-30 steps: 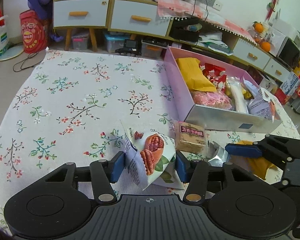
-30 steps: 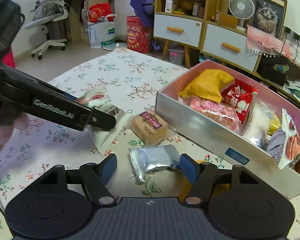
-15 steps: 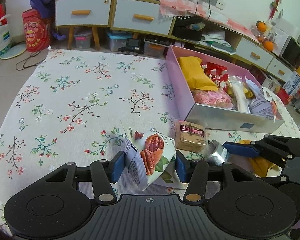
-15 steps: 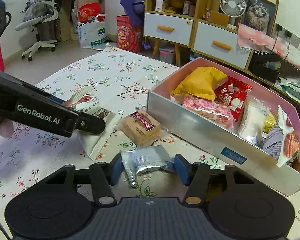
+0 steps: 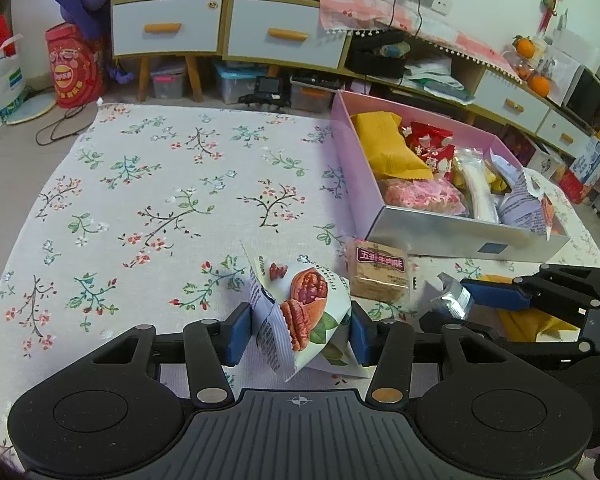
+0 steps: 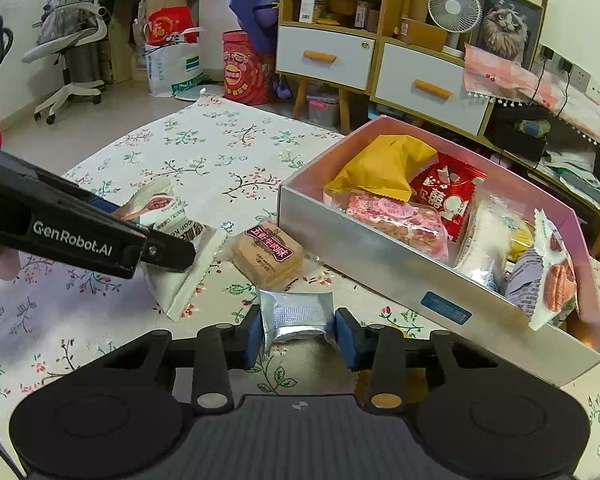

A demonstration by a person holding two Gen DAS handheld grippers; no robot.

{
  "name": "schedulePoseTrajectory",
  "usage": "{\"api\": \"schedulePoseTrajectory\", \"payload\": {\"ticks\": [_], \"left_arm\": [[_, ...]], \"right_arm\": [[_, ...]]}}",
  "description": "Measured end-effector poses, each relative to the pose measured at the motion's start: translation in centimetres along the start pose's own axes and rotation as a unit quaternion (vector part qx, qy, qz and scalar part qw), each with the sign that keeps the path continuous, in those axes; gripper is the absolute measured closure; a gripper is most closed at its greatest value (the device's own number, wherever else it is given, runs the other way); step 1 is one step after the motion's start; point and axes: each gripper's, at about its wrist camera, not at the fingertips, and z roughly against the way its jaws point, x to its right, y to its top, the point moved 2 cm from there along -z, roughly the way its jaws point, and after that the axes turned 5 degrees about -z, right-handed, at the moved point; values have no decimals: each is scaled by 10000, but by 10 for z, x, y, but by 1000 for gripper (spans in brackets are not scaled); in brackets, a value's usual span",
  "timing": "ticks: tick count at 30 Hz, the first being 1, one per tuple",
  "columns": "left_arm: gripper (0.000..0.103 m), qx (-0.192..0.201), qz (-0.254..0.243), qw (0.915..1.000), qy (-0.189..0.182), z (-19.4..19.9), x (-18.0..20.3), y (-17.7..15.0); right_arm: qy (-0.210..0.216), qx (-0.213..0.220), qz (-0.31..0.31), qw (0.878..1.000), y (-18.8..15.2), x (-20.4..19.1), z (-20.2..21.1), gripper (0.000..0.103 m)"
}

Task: Organize snacks
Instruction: 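Grasp the white nut packet with the left gripper while the right grasps the silver foil packet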

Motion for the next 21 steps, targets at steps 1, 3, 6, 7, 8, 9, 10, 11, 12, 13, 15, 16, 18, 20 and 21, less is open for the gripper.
{"api": "schedulePoseTrajectory", "payload": {"ticks": [1, 3, 6, 7, 8, 9, 10, 11, 12, 13, 15, 16, 18, 20, 21], "left_arm": [[56, 6, -2, 10000, -3, 1, 0, 0], [56, 24, -12, 10000, -4, 2, 2, 1], [56, 49, -38, 10000, -5, 4, 4, 2], [56, 58, -46, 10000, -1, 5, 5, 3], [57, 63, -49, 10000, 7, 6, 6, 3], [57, 66, -49, 10000, 11, 7, 7, 3], [57, 66, -45, 10000, 11, 8, 7, 4], [57, 72, -37, 10000, 9, 10, 8, 4], [57, 82, -32, 10000, 3, 11, 9, 6], [57, 101, -28, 9999, -5, 13, 9, 7], [57, 157, -10, 9999, -17, 17, 10, 9], [57, 185, 0, 9998, -21, 18, 11, 10], [57, 251, 22, 9997, -60, 23, 12, 12], [57, 365, 39, 9992, -168, 28, 13, 13], [57, 420, 41, 9989, -206, 30, 14, 13]], "right_arm": [[2, 6, -12, 10000, 1, 0, 1, 94], [-3, 18, -40, 10000, 2, 2, 3, 94], [-4, 16, -105, 9999, 3, 3, 5, 94], [-8, 12, -132, 9999, 4, 4, 6, 94], [-9, 10, -157, 9999, 5, 4, 7, 94], [-10, 9, -173, 9998, 5, 4, 8, 94], [-8, 15, -193, 9998, 6, 5, 10, 94], [-1, 23, -219, 9998, 6, 5, 12, 94], [7, 31, -242, 9997, 7, 5, 14, 94], [17, 48, -273, 9996, 8, 6, 16, 94], [41, 85, -335, 9994, 11, 8, 20, 94], [45, 114, -362, 9993, 12, 9, 23, 94], [26, 179, -410, 9990, 14, 10, 28, 94], [-20, 250, -456, 9986, 16, 13, 32, 94], [-31, 275, -480, 9985, 17, 14, 35, 94]]}}
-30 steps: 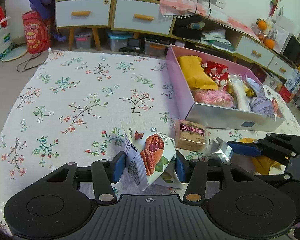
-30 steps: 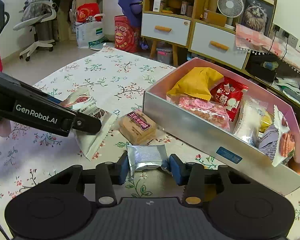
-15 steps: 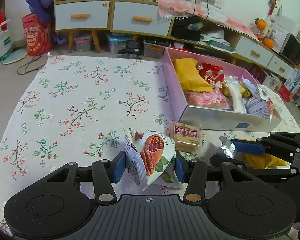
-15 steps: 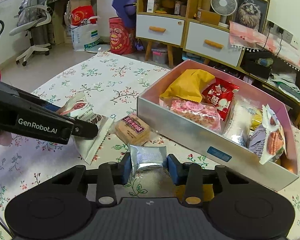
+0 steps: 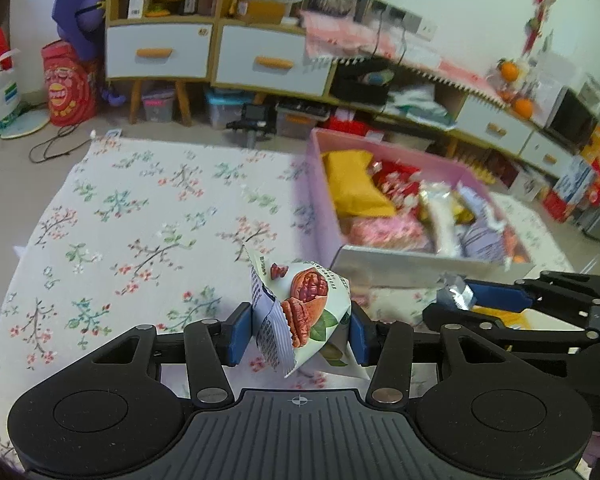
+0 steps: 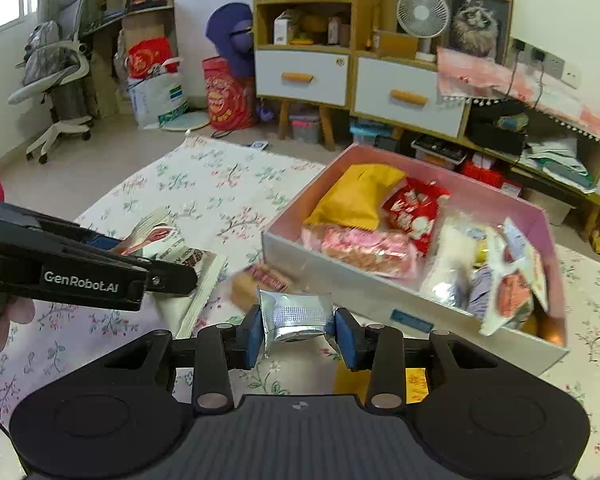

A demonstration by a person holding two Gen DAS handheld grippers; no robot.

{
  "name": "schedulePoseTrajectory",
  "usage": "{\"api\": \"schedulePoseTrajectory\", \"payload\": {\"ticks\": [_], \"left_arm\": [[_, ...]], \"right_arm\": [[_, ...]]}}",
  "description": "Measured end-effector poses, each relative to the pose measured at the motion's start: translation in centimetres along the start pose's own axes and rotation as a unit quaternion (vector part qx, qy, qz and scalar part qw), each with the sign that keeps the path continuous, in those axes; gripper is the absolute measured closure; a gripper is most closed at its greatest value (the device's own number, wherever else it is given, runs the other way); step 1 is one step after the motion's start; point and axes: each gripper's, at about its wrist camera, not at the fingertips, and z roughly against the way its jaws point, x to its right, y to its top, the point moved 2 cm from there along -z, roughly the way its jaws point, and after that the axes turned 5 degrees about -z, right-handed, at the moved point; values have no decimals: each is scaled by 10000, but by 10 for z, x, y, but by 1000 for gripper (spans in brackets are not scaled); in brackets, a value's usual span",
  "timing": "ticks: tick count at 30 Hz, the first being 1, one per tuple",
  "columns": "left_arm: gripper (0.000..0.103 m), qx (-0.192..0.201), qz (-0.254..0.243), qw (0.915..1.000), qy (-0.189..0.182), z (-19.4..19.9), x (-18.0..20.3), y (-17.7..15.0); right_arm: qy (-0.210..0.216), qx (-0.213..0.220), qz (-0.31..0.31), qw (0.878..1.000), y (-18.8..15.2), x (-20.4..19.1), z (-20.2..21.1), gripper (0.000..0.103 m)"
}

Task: Organize snacks
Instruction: 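Grasp the white nut packet with the left gripper while the right grasps the silver foil packet, then carry the nut packet and silver foil packet over the tray box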

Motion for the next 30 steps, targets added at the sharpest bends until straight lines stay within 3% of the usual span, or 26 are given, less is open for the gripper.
{"api": "schedulePoseTrajectory", "payload": {"ticks": [16, 30], "left_arm": [[57, 242, 57, 9996, -120, 8, 30, 10], [57, 191, -171, 9997, 14, -8, 64, 27]], "right_arm": [[-174, 337, -392, 9985, 10, 34, 27, 94], [-152, 673, -1681, 9834, 15, 117, 46, 94]]}}
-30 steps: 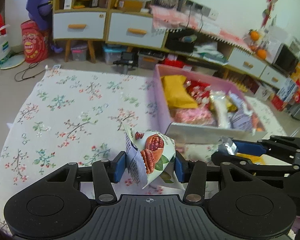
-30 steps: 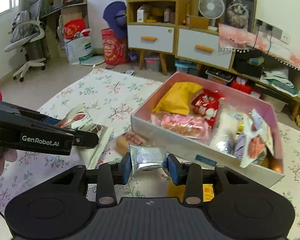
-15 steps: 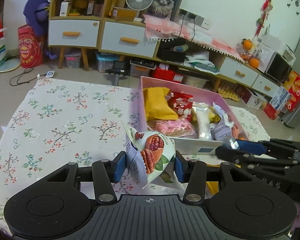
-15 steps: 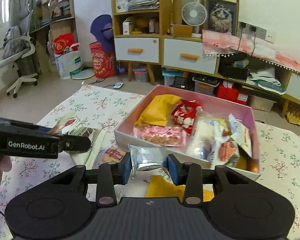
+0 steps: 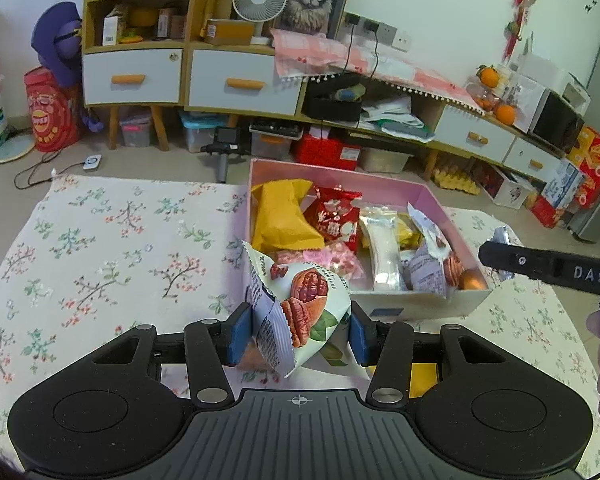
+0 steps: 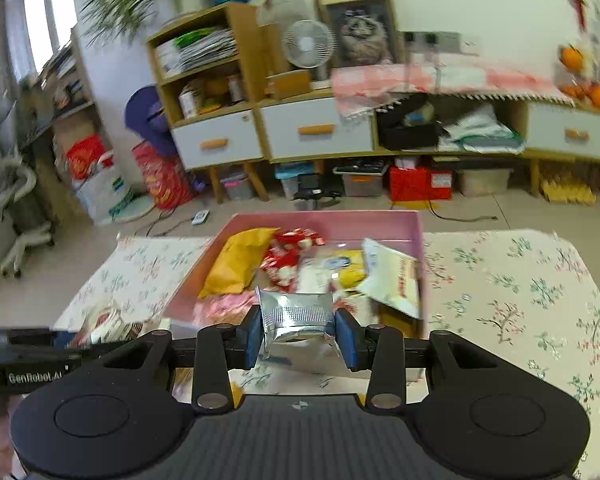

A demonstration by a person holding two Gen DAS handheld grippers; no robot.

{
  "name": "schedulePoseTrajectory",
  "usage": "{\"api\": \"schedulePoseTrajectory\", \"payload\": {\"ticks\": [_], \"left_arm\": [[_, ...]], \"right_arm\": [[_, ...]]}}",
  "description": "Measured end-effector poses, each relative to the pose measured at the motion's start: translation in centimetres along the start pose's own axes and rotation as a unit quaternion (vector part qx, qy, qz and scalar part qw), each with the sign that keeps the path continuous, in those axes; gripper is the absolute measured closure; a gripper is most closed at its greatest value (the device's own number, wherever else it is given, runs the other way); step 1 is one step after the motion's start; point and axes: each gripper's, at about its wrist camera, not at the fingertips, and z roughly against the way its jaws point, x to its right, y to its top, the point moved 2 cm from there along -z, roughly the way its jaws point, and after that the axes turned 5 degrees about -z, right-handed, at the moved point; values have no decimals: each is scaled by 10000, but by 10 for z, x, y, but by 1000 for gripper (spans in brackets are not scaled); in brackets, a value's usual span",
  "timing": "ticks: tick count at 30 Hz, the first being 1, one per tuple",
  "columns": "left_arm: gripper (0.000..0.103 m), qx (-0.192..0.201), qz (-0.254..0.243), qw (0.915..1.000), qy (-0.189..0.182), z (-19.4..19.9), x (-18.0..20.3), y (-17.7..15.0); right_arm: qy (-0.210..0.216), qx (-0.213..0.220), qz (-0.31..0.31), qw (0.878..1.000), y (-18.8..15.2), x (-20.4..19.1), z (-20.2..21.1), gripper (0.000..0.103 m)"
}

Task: Organize snacks
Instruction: 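Carry the nut packet and silver foil packet over the tray box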

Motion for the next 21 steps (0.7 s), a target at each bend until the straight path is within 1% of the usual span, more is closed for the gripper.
{"api": "schedulePoseTrajectory", "payload": {"ticks": [5, 8, 10, 14, 17, 21], "left_arm": [[57, -58, -21, 9999, 110, -19, 5, 21], [57, -59, 34, 9999, 143, -29, 5, 30], [57, -16, -15, 9998, 181, -35, 6, 34], [57, -27, -156, 9997, 198, -46, 9, 43], [57, -123, -296, 9993, 177, -54, 11, 45], [57, -232, -510, 9982, 214, -63, 12, 46]], "right_arm": [[272, 87, -718, 9970, 4, 19, -6, 94], [527, 80, -1188, 9915, 7, 25, -11, 93], [669, 101, -1431, 9874, 7, 27, -15, 93], [858, 51, -1689, 9819, 4, 22, -25, 93], [968, -52, -1863, 9777, 1, 18, -36, 93], [1012, -149, -1879, 9768, -1, 11, -44, 92]]}}
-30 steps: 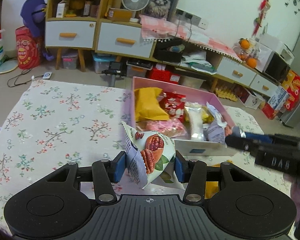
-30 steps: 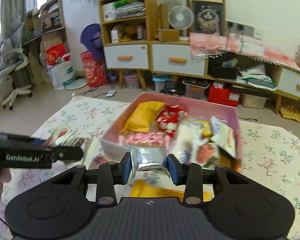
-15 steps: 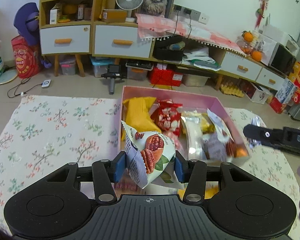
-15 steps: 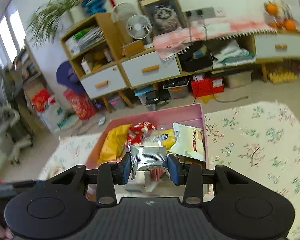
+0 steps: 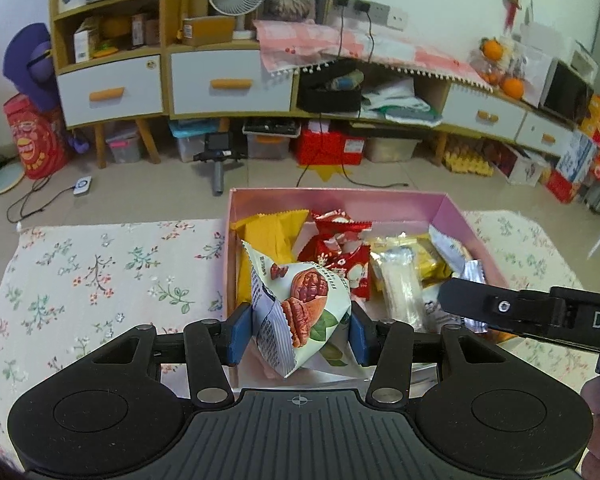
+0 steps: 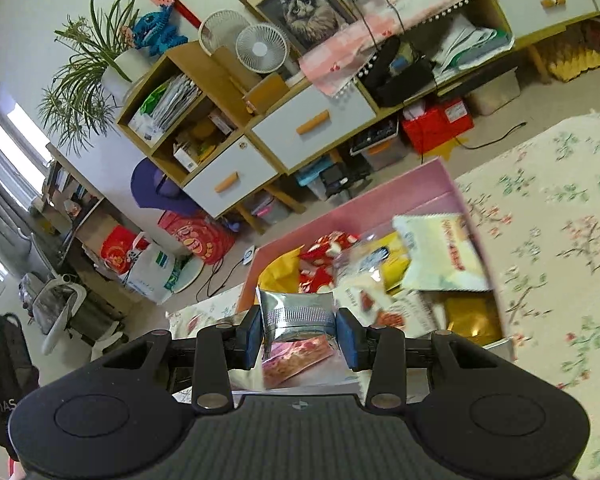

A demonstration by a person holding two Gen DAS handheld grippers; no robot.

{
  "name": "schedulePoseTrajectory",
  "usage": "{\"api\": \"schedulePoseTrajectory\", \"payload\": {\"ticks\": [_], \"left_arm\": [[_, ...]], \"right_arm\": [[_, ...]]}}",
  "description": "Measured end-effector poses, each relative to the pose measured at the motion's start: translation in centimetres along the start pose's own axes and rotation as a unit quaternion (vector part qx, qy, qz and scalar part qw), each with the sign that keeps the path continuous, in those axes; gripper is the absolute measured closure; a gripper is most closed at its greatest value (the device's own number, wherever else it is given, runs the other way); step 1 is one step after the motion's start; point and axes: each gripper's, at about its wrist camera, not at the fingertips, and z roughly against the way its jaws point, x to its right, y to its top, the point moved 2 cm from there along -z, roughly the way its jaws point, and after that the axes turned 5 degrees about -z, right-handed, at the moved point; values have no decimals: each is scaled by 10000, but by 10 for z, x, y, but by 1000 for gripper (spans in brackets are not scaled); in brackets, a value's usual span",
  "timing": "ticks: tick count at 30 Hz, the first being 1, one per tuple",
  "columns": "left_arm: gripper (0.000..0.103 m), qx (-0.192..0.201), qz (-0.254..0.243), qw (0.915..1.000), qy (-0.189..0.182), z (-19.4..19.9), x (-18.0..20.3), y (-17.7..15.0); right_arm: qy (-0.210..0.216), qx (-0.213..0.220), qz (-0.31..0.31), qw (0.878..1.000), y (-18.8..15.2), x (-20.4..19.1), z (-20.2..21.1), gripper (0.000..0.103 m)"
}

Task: Organize snacks
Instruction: 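Carry the nut packet and silver foil packet over the tray box, then open both grippers to release the packets into the tray box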

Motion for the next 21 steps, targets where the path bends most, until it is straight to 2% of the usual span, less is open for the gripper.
{"api": "schedulePoseTrajectory", "payload": {"ticks": [8, 12, 15, 17, 21], "left_arm": [[59, 24, -205, 9998, 6, -5, -5, 3], [56, 108, -301, 9995, -21, -3, -5, 4], [46, 116, -388, 9992, -17, -2, -3, 3], [45, 100, -436, 9990, 7, -1, -3, 1], [35, 84, -450, 9989, 33, 5, -3, -3]], "right_arm": [[-137, -14, -52, 9999, -1, -1, -12, 90], [-194, 32, -96, 9998, -2, 1, -13, 85], [-131, 43, -60, 9999, -1, -2, -12, 75], [-152, 31, 32, 9999, -2, -5, -11, 74], [-157, -6, 50, 9999, -1, -6, -9, 71]]}}
